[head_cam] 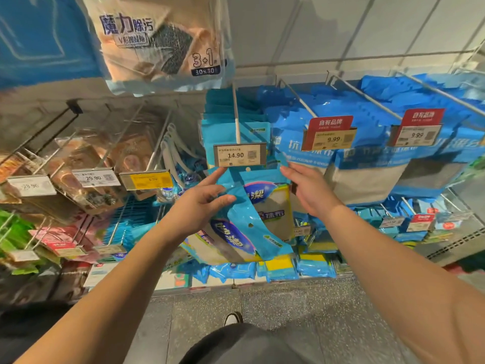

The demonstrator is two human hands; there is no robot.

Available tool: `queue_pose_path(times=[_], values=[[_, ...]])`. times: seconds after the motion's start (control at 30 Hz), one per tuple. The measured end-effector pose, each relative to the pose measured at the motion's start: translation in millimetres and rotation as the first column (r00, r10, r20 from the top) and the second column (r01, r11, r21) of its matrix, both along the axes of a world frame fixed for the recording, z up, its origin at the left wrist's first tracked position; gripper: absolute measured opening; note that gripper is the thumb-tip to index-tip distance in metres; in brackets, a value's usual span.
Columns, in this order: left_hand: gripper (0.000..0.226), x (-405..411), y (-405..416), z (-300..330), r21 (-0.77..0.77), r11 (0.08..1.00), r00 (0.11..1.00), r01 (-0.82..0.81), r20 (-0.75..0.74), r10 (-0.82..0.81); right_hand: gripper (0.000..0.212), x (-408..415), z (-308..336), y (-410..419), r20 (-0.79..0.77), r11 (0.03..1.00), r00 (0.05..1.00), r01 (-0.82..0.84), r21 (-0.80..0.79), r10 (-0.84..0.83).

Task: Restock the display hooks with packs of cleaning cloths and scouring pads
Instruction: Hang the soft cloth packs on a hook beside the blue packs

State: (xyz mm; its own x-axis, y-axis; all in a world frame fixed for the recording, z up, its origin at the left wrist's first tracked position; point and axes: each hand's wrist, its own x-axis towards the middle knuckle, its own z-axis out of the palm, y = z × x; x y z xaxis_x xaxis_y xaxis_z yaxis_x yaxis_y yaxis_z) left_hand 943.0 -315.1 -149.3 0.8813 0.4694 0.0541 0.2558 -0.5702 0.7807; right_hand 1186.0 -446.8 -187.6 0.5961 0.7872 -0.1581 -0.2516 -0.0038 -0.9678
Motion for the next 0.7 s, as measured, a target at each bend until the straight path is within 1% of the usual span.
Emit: queue_pose_path(times=[0.03,0.1,0.13,0.2,0.3,0.33,0.4,0.43,0.5,0.53,0.57,0.6,0.7], values=[[0.042,0,1,1,0.016,1.000,1.000,-0.005,0.018,0.005,0.076,-1,1,3,-0.025,1.000,1.000,-0.003,0.004,0.003],[0.045,0,-1,8,0.036,0.999,0.998,0.000,0.069,-0.002,0.027,-2,3,6,-0.052,1.000,0.999,0.001,-0.004,-0.001],[0.052,0,-2,12,0.051,0.999,0.994,0.005,0.108,-0.010,0.016,-6,10,6,-0.049,1.000,0.999,-0.002,-0.025,0.001],[0.062,2,-3,23,0.053,0.999,0.984,0.003,0.176,-0.012,0.020,-11,17,6,-0.050,1.000,0.999,-0.010,-0.025,0.009],[0.058,5,-1,34,0.022,1.000,0.979,0.002,0.203,-0.006,0.029,-22,31,4,0.018,1.000,0.999,0.029,0.001,-0.029],[0.058,6,0,37,0.007,1.000,0.978,0.003,0.207,-0.004,0.037,-32,45,2,0.017,1.000,1.000,0.025,-0.019,-0.025],[0.057,7,0,40,-0.011,1.000,0.978,0.004,0.206,-0.002,0.052,-22,33,8,0.011,1.000,1.000,0.003,-0.012,-0.002],[0.056,8,-1,41,-0.015,1.000,0.979,0.004,0.203,-0.001,0.059,-16,26,13,-0.029,1.000,1.000,-0.012,0.002,0.012],[0.049,7,-1,41,-0.025,1.000,0.979,0.002,0.204,0.003,0.084,-15,21,19,-0.041,0.998,0.998,-0.053,0.015,0.054],[0.046,7,-1,42,-0.030,1.000,0.979,0.003,0.203,0.003,0.093,-13,18,21,-0.025,0.999,0.999,-0.041,0.029,0.042],[0.043,7,-1,42,-0.028,1.000,0.980,0.004,0.200,0.002,0.093,-11,14,24,-0.016,0.999,0.999,-0.039,0.023,0.040],[0.042,6,-1,43,-0.019,1.000,0.980,0.007,0.197,-0.003,0.089,-12,14,24,-0.014,0.999,0.999,-0.043,0.008,0.043],[0.040,6,2,43,0.010,1.000,0.983,0.015,0.184,-0.017,0.072,-12,15,32,-0.019,0.999,1.000,0.020,-0.043,-0.021]])
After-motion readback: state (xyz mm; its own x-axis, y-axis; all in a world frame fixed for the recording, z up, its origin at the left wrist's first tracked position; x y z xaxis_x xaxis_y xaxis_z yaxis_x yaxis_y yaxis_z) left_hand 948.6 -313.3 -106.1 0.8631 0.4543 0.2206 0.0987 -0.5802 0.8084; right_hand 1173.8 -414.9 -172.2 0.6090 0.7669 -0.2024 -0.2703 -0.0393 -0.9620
